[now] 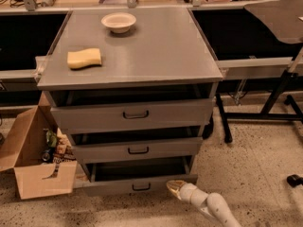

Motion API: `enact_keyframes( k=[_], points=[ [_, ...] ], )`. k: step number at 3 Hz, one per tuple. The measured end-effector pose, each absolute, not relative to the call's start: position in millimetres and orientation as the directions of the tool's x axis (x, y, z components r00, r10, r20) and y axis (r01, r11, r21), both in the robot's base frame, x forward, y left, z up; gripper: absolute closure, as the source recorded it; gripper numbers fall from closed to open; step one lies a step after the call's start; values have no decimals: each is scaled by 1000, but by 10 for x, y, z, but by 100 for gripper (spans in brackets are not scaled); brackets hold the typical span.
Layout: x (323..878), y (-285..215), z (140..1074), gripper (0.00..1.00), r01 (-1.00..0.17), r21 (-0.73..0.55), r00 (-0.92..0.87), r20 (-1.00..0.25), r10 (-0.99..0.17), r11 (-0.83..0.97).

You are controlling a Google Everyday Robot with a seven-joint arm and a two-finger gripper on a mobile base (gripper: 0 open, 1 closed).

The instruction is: Close bottom drawer

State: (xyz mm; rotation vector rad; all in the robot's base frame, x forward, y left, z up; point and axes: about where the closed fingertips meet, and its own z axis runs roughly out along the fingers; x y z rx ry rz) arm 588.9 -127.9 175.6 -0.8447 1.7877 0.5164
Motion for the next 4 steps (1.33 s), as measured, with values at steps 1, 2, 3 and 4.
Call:
enact_keyframes(
  k=[1, 2, 3, 4],
  points=[
    [5942, -1283, 1762, 100, -750, -46, -206, -932, -298, 660],
    [5981, -1287, 1766, 100, -749, -45, -205, -933, -295, 662],
    [6030, -1290, 1772, 100, -748, -45, -204, -934, -293, 662],
    [6066, -1293, 1778, 100, -747, -45, -202, -935, -291, 663]
  ],
)
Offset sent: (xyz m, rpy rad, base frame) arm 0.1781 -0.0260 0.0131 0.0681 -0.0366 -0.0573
